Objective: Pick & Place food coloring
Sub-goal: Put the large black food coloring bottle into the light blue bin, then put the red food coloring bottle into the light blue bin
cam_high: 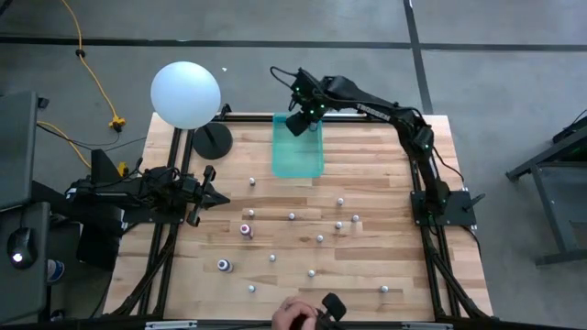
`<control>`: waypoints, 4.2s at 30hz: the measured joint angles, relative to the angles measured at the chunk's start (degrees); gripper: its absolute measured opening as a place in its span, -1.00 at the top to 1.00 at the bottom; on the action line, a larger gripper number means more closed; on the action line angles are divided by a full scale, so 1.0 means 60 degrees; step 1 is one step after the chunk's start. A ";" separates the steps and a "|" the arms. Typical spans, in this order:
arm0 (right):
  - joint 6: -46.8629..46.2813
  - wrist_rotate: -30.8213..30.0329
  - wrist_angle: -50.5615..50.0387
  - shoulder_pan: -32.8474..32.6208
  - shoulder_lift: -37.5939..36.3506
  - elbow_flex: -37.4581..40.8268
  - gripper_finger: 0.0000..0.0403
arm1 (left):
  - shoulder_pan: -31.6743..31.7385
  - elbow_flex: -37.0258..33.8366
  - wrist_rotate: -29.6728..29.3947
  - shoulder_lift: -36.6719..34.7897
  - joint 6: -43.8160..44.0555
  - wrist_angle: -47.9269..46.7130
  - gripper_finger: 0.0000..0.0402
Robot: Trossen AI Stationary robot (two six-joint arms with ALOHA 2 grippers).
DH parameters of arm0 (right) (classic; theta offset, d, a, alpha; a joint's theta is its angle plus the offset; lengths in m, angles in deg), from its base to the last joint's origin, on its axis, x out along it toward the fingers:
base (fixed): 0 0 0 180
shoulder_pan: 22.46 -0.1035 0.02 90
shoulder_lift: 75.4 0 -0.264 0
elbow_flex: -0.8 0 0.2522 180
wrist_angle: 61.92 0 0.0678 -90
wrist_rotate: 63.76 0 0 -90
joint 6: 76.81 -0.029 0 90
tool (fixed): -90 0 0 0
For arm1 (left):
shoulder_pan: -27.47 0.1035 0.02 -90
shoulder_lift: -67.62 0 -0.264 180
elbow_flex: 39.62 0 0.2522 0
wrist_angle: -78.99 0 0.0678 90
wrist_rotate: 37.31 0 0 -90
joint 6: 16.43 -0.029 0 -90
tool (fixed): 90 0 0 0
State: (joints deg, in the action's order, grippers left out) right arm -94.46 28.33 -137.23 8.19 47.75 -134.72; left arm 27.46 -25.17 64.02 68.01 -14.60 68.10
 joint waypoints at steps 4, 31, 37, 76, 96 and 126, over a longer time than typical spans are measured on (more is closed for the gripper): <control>0.0248 -0.0141 -0.0581 0.0021 0.0305 0.0000 0.43 | -0.0003 0.0000 0.0000 0.0000 0.0000 0.0000 1.00; 0.2096 -0.0808 -0.0897 0.0776 0.0855 0.0683 0.43 | -0.0002 0.0000 0.0000 0.0000 0.0000 0.0000 1.00; 0.2625 -0.0839 -0.0688 0.0787 0.0835 0.1036 0.43 | -0.0003 0.0000 0.0000 0.0000 0.0000 0.0000 1.00; 0.2996 -0.0113 -0.3789 0.0448 0.0317 -0.1862 -0.11 | -0.0003 0.0000 0.0001 0.0000 0.0000 0.0000 1.00; 0.4025 0.0459 -0.4752 -0.2345 -0.2851 -0.1555 -0.11 | -0.0001 0.0000 0.0001 0.0000 0.0002 0.0000 1.00; 0.0335 0.1535 -0.3306 -0.8253 -0.8601 0.6748 -0.11 | -0.0003 0.0000 0.0000 0.0000 0.0000 0.0000 1.00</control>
State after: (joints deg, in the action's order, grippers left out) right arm -92.45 37.53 -157.06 -41.32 -3.85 -94.23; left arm 27.44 -25.17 64.02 68.01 -14.60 68.10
